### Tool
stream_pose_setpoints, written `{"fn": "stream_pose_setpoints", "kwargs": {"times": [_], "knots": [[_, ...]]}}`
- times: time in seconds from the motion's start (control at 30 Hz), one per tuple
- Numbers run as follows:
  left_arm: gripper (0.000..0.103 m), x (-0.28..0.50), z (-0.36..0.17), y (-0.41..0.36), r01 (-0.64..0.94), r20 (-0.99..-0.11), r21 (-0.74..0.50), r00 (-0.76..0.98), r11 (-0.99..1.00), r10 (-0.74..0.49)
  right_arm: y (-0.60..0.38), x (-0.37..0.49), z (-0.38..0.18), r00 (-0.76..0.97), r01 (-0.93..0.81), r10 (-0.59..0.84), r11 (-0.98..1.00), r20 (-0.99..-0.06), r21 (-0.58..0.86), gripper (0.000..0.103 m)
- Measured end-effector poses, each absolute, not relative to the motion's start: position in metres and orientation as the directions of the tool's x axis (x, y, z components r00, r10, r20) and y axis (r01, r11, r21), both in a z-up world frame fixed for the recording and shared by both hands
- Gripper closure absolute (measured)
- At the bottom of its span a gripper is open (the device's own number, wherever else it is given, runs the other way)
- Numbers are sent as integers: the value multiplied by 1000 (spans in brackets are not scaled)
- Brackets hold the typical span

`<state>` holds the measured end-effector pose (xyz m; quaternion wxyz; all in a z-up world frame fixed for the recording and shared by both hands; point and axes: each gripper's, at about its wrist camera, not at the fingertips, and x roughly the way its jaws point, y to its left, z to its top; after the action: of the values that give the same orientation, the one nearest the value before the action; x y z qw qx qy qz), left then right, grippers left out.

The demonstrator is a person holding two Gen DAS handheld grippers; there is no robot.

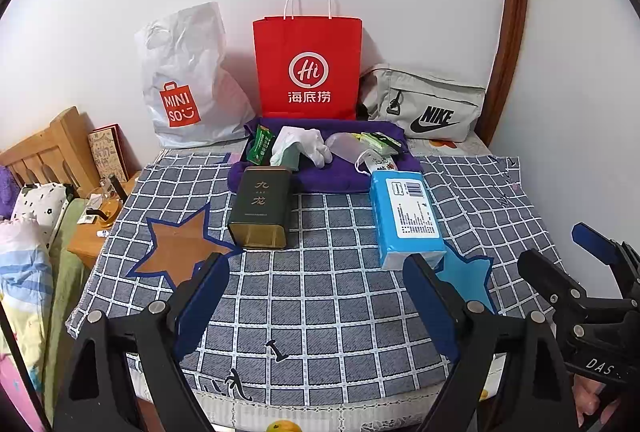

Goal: Organize soft objects

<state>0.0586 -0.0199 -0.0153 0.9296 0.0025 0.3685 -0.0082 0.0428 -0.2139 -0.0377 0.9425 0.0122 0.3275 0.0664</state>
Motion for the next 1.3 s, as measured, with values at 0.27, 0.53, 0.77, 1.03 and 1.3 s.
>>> {"fn": "stream_pose_setpoints", "kwargs": {"times": [0.27, 0.53, 0.77, 1.03, 1.3], "knots": [[15, 59, -15, -20, 18, -685, 0, 728, 1000, -14, -214, 43, -38, 777, -119, 134, 991, -616, 66, 0], [15, 59, -16, -20, 19, -685, 0, 728, 1000, -14, -214, 41, -37, 781, -119, 136, 991, -610, 68, 0], [15, 59, -15, -19, 21, -685, -1, 728, 1000, -16, -214, 40, -36, 783, -119, 136, 990, -607, 70, 0], [15, 60, -13, -18, 22, -683, 5, 730, 1000, -12, -214, 39, -36, 785, -117, 135, 991, -605, 70, 0], [15, 60, -12, -19, 21, -683, 6, 730, 1000, -11, -215, 39, -34, 788, -115, 136, 991, -601, 73, 0]]}}
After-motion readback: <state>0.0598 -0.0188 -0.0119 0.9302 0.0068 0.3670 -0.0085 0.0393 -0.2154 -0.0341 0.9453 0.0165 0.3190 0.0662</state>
